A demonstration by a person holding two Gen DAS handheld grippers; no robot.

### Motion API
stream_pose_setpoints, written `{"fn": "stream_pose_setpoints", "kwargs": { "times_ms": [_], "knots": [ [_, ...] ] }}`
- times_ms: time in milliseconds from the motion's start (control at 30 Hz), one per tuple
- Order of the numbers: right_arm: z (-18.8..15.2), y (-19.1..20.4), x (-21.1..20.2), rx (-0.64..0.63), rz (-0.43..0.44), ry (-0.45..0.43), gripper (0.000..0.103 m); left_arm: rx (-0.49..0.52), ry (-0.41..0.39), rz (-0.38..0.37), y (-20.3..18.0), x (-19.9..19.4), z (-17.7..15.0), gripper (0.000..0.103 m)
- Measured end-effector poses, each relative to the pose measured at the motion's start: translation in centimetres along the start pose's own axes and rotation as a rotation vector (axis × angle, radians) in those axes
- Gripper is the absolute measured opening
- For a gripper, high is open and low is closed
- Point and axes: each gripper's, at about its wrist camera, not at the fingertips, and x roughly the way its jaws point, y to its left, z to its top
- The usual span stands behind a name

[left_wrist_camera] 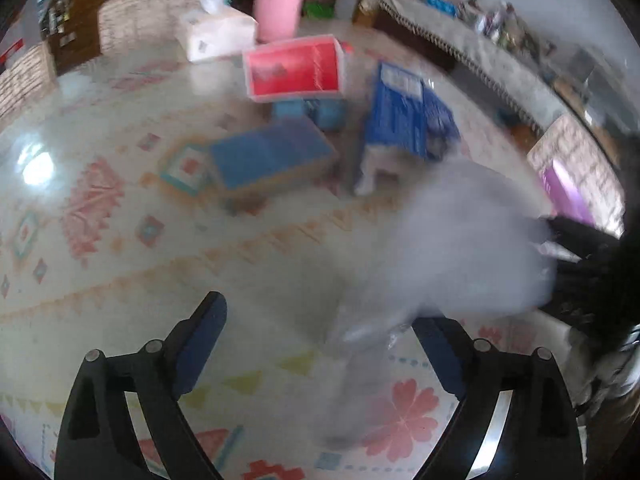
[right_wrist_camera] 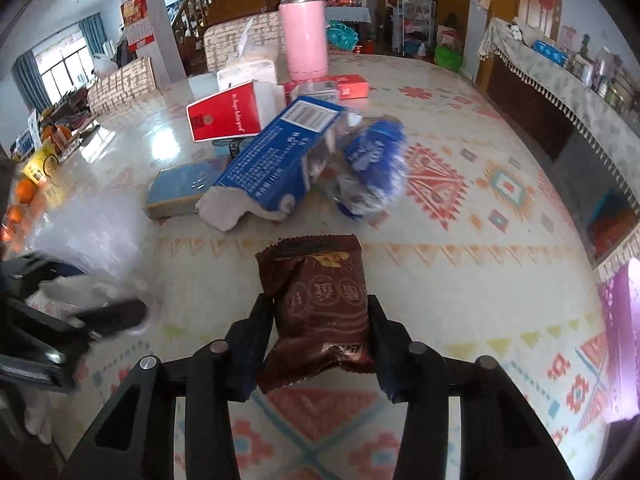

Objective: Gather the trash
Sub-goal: 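Carry both bags to the purple basket and open both tools to drop them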

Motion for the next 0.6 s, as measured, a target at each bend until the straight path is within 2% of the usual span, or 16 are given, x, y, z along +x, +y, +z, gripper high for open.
{"fn": "stream_pose_setpoints", "kwargs": {
  "times_ms": [33,100,133,167,300,367,600],
  "knots": [
    [-0.4,-0.5,-0.5,0.009,0.003,-0.004,0.049,0.006,-0.013,0.019,-0.3,0.0,-0.1,0.088],
    [-1.0,-1.1,-1.3,0.022,0.003,-0.009,0.049,0.036,-0.032,0.007,-1.2,-0.3,-0.3,0.043],
    [-1.2,-1.5,-1.8,0.029,0.002,-0.014,0.049,0.037,-0.034,-0.025,-1.5,-0.5,-0.4,0.035],
    [-1.6,-1.8,-2.3,0.039,0.002,-0.020,0.049,0.022,-0.057,-0.061,-1.6,-0.9,-0.4,0.035],
    [-2.8,-3.1,-4.0,0.073,0.003,-0.040,0.049,0.034,-0.143,-0.083,-2.2,-2.7,-0.6,0.034],
    [-3.5,-3.7,-4.8,0.085,-0.003,-0.049,0.049,0.025,-0.159,-0.107,-2.2,-3.1,-0.7,0.034],
    [-6.0,-6.4,-7.9,0.146,-0.025,-0.082,0.049,-0.010,-0.190,-0.036,-2.2,-3.2,-0.2,0.034]
  ]
}}
